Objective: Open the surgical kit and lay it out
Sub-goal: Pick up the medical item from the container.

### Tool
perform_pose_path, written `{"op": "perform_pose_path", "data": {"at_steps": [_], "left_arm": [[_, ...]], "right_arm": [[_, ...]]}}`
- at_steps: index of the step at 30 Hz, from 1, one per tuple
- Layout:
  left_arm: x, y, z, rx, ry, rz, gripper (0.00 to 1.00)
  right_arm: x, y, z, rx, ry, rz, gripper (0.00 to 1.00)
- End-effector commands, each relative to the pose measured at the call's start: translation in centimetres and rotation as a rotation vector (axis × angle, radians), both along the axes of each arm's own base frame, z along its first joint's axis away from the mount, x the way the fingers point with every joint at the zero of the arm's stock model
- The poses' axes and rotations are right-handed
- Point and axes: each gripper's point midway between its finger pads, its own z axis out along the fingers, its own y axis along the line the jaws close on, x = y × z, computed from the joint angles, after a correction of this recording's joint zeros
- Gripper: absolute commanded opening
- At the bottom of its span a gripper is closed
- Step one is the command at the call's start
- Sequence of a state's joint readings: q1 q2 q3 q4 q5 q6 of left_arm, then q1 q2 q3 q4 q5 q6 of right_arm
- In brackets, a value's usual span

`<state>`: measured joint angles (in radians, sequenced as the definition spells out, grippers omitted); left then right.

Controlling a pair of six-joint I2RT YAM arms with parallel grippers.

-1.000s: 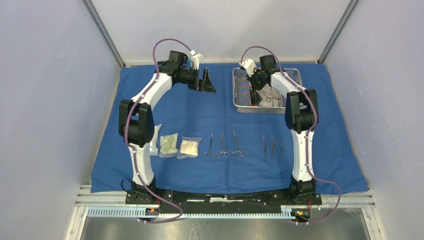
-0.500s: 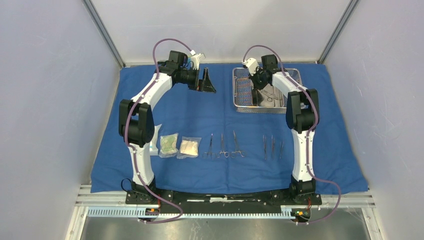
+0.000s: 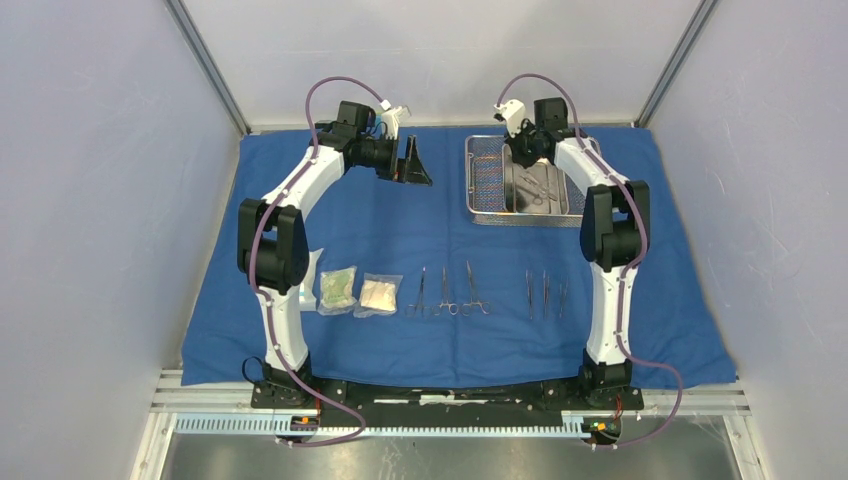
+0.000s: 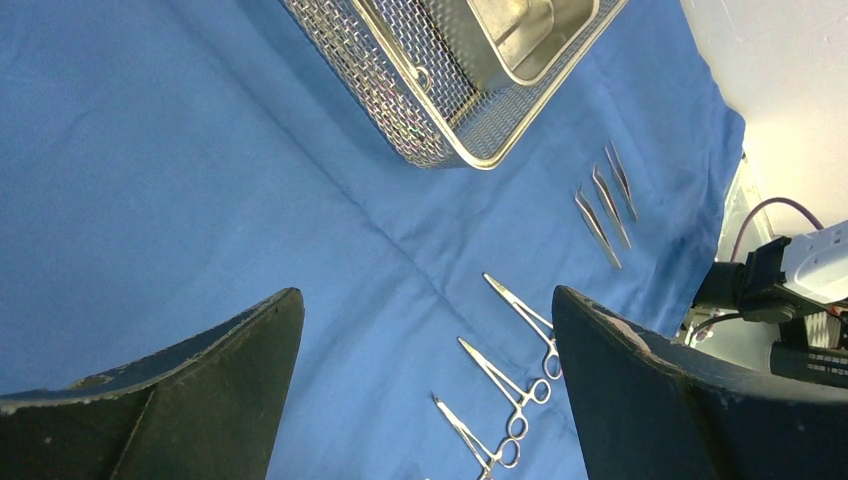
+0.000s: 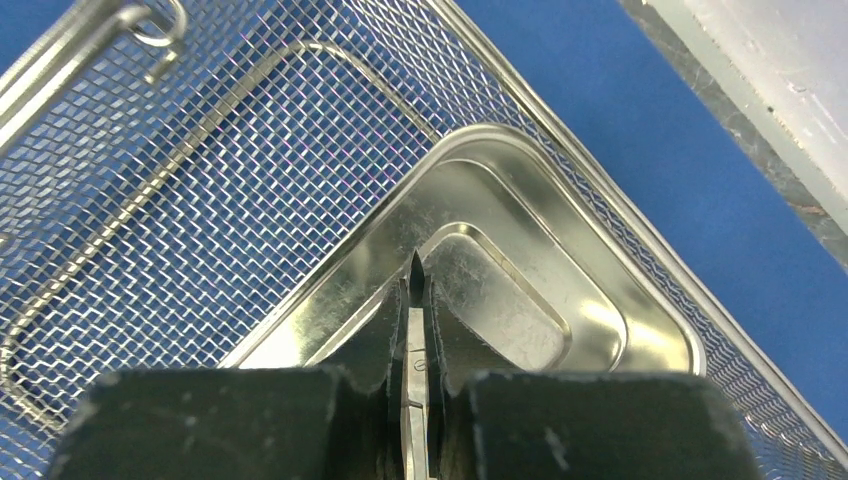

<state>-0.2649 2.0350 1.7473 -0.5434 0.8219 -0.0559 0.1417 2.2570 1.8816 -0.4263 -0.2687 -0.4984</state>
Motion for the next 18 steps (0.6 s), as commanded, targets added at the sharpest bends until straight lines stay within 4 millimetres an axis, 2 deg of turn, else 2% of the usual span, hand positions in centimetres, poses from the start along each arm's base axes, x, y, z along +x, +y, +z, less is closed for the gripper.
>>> {"op": "perform_pose_path", "data": {"at_steps": [1,8,18], "left_arm": [[1.6,-0.5,2.0,-0.042,-0.069,0.018,1.0],[4.5,-2.7,3.0,-0.158,-0.105,0.047,1.0],[7.2,-7.8,5.0,-0.294,-0.12,0.062,0.95]], "right_arm": [[0.2,1.2,4.8,0.075,-0.088,0.019,0.0],[0.4,1.8,6.8,0.117,-0.12,0.019,0.0],[-0.3,3.3,13.1,0.292,-0.183,-0.037,0.0]]}}
